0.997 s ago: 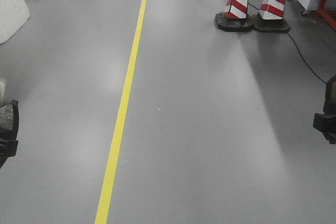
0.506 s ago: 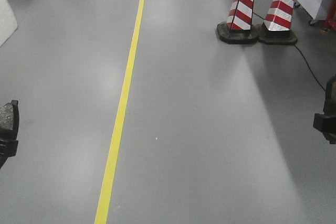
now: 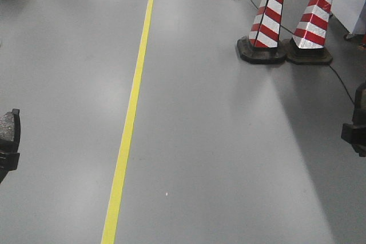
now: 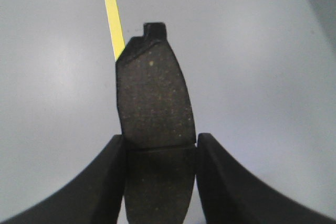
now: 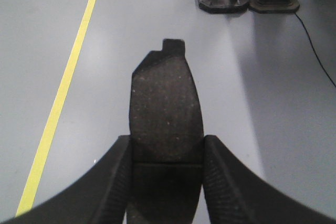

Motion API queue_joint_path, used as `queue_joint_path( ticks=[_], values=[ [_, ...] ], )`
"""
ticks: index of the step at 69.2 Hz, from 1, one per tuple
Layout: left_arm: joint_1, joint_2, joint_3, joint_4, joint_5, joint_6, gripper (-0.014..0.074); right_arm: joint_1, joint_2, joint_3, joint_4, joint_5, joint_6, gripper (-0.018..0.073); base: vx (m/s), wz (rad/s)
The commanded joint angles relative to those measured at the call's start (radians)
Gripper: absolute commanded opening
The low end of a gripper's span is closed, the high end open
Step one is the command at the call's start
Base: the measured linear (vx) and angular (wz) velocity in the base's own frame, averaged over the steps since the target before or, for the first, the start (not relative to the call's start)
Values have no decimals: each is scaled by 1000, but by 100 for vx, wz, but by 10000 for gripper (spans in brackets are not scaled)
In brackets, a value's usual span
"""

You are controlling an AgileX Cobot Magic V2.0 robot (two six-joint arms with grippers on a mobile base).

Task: Move and align brake pads A on conveyor
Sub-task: 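Drive past the striped cones toward the dark conveyor belt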

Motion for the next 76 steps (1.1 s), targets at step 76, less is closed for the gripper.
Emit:
queue_joint_path(
  ticks=[76],
  values=[
    [-4,-13,-27,-15,-67,-1,163,-2,-15,-30,-8,-90,-7,112,55,-1]
  ],
)
